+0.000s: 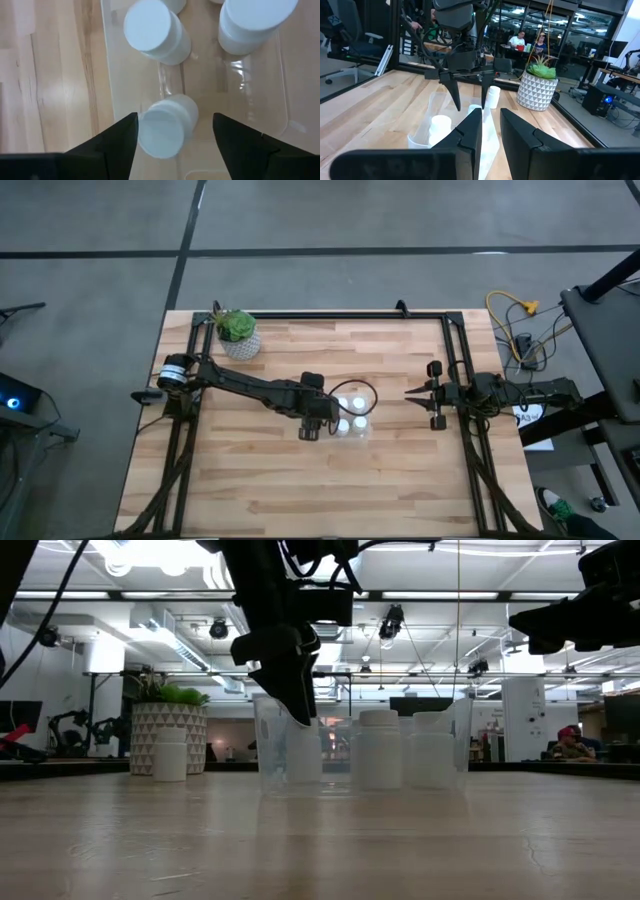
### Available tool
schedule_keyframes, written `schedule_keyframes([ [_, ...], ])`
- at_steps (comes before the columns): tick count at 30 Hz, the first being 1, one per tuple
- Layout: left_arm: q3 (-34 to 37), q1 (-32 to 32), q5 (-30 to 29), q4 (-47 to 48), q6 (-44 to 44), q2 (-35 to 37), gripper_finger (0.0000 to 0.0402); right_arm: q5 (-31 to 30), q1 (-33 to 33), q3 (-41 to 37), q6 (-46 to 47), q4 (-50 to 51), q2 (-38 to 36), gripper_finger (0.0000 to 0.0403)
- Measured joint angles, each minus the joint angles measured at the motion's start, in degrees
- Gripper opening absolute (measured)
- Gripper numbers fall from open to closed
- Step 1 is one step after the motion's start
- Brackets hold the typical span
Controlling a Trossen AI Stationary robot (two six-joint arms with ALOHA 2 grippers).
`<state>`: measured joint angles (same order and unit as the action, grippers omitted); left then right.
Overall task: Pick and place pill bottles into a basket
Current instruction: Put the white pill bottle into the transparent bin
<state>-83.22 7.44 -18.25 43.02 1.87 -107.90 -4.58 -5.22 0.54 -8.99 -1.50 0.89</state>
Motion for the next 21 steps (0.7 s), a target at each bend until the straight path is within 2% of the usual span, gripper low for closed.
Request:
schedule_keyframes([
  [13,-1.7,1.6,0.0,0.3,0.0,2.6,0.0238,0.0,0.0,0.0,0.0,0.0,0.0,0.0059],
  [21,-1.6,2.8,-0.8,7.8,-2.2,6.4,0.0238,0.0,0.0,0.0,0.0,0.0,0.0,0.0059],
])
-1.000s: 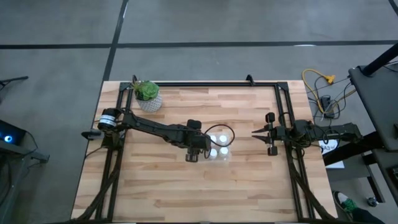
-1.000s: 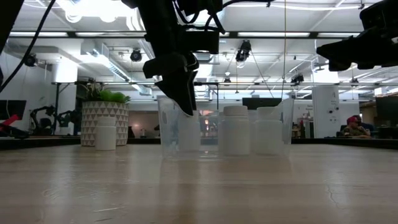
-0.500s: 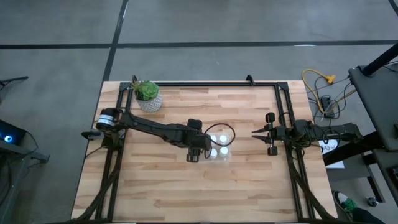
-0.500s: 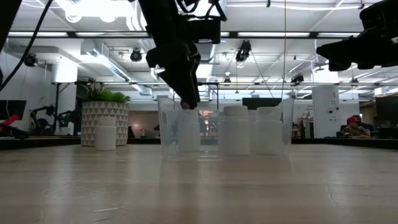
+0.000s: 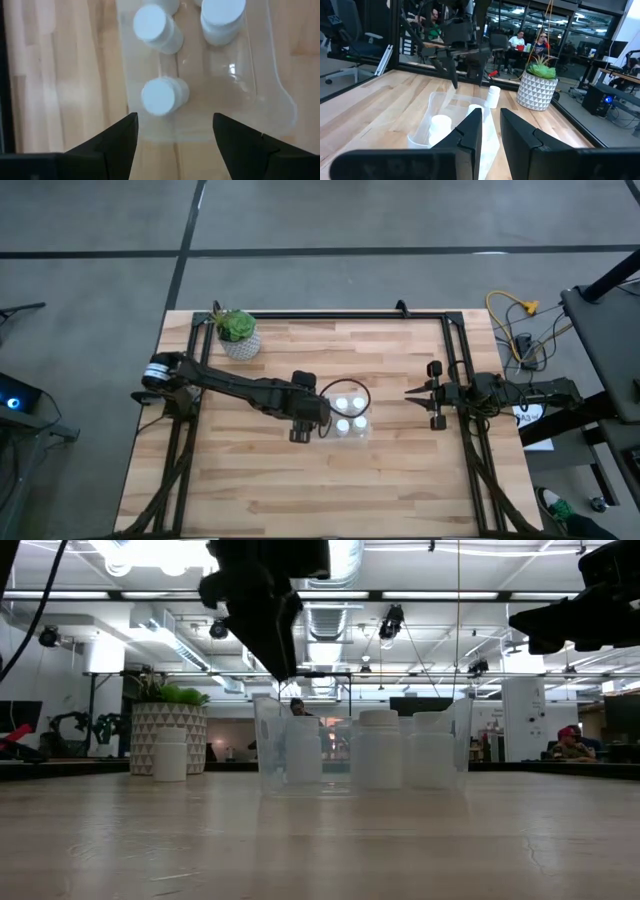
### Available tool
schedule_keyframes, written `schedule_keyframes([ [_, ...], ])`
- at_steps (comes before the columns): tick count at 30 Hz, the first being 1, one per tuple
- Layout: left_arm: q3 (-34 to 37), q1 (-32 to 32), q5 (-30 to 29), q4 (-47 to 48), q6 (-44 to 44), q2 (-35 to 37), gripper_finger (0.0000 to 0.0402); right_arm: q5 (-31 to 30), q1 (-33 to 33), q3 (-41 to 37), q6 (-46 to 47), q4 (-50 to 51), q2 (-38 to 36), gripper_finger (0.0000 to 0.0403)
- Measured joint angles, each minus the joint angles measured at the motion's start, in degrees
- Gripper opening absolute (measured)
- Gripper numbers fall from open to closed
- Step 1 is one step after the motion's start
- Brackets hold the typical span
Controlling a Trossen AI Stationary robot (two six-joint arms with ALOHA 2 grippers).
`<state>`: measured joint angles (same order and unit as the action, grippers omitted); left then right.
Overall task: Pick and place pill bottles into a basket
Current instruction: Put the white pill bottle into the transparent bin
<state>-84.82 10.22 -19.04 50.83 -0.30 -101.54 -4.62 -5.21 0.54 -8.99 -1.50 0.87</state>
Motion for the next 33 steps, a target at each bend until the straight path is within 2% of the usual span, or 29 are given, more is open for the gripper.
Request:
schedule_keyframes([
  [11,0.9,1.1,-1.0,3.8,-1.1,5.9,0.0238,0.1,0.0,0.0,0.0,0.0,0.2,0.0059],
  [18,3.1,0.7,-3.2,10.6,-1.4,7.4,0.0238,0.1,0.0,0.0,0.0,0.0,0.5,0.0059],
  [25,12.5,-0.2,-4.0,10.9,-0.9,12.7,0.0238,0.0,0.0,0.0,0.0,0.0,0.5,0.0059],
  [33,25.7,-1.8,-3.7,3.4,0.9,25.6,0.0238,0.0,0.0,0.0,0.0,0.0,0.4,0.0059],
])
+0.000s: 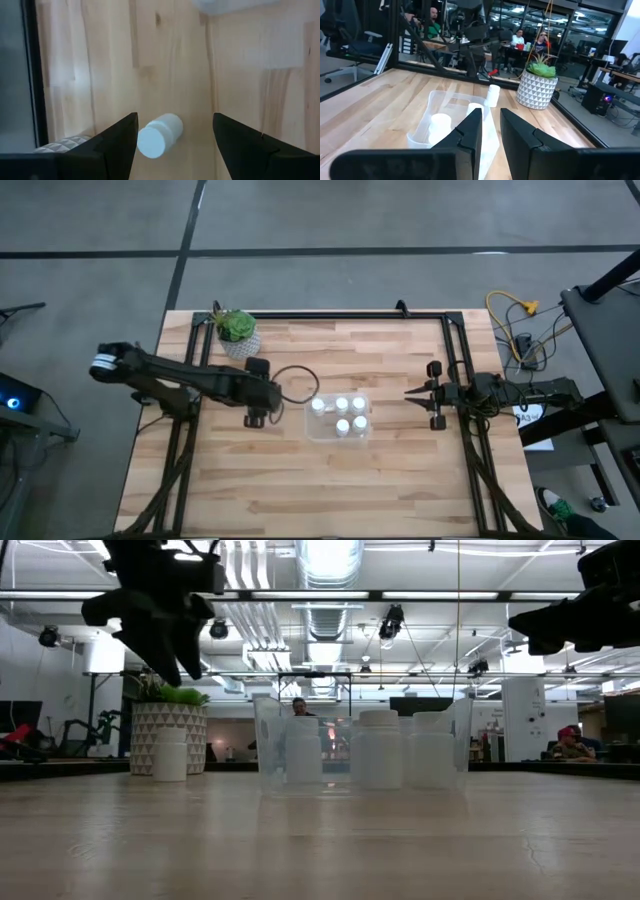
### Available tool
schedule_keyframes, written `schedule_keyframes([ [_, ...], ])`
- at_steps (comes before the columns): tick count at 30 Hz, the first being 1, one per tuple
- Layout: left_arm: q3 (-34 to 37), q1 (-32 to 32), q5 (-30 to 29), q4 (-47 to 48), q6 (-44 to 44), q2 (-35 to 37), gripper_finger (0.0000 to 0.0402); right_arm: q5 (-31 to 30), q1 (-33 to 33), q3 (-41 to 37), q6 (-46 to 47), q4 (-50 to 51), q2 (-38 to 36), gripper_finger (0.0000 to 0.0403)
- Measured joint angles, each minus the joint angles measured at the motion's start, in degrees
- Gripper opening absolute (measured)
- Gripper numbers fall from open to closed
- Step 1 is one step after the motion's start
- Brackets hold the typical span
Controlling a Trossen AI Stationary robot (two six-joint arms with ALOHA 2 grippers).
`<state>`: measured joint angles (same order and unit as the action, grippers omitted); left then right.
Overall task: Pick and place pill bottles into a basket
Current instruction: Put the white pill bottle into the transparent bin
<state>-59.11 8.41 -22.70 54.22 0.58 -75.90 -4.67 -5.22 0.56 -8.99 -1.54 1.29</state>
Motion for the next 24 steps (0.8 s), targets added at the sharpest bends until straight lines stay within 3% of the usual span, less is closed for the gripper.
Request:
schedule_keyframes([
  [8,7.6,-5.2,5.4,-5.8,1.3,8.5,0.0238,0.1,0.0,0.0,0.0,0.0,0.0,0.0059],
  [24,9.9,-14.8,10.9,-6.5,5.9,4.9,0.0238,0.1,0.0,0.0,0.0,0.0,0.0,0.0059],
])
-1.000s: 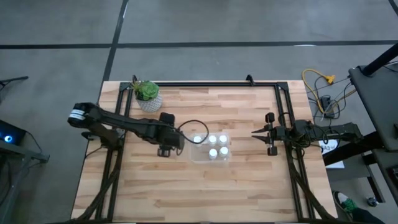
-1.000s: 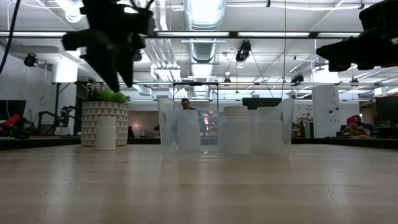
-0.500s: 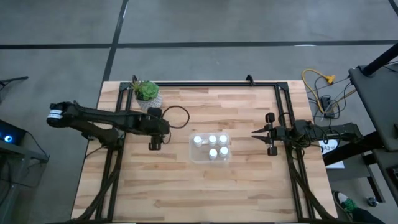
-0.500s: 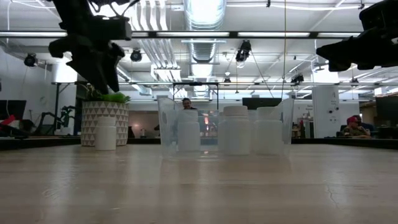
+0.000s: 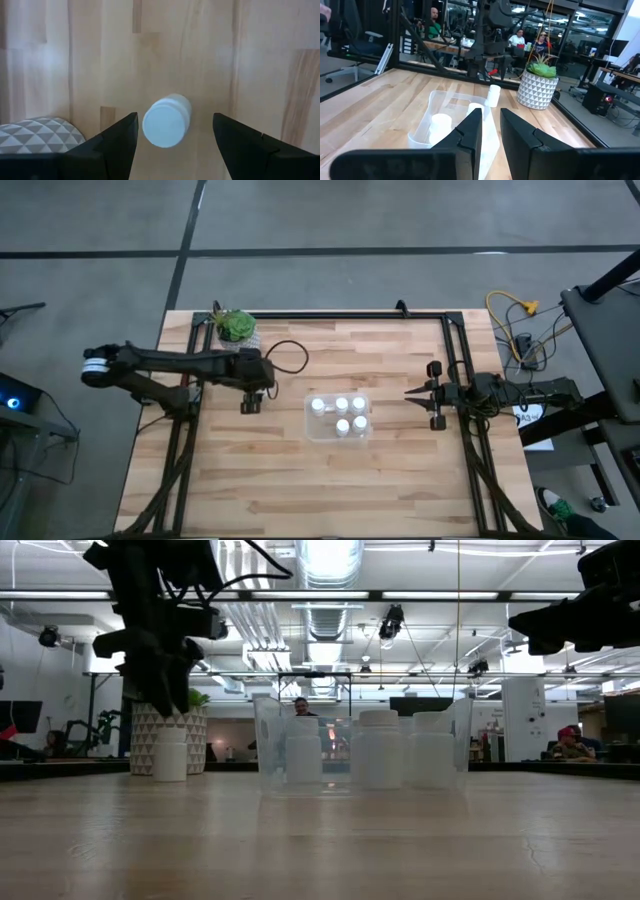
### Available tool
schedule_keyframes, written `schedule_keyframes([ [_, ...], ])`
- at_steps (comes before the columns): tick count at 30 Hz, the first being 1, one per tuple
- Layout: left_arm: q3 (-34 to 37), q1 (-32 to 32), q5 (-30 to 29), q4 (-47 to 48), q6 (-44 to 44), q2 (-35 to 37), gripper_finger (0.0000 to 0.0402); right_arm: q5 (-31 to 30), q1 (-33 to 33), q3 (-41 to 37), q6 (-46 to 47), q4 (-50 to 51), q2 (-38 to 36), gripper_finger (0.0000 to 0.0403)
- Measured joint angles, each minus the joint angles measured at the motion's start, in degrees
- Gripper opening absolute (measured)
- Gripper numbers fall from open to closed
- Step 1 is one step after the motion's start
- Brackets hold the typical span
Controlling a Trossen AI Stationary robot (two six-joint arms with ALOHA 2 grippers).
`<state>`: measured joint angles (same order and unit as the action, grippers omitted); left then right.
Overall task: Pick and place pill bottles into a basket
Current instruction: Put the white pill bottle into the transparent bin
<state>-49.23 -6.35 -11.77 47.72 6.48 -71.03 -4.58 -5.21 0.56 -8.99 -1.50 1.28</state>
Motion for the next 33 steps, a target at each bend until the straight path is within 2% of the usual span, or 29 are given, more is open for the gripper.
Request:
schedule_keyframes([
  [14,0.0,-2.7,1.3,-1.0,1.4,-3.2,0.0238,0.0,0.0,0.0,0.0,0.0,0.0,0.0059],
  [33,0.1,-3.3,1.3,-1.8,1.6,-7.4,0.0237,0.0,0.0,0.0,0.0,0.0,0.1,0.0059],
])
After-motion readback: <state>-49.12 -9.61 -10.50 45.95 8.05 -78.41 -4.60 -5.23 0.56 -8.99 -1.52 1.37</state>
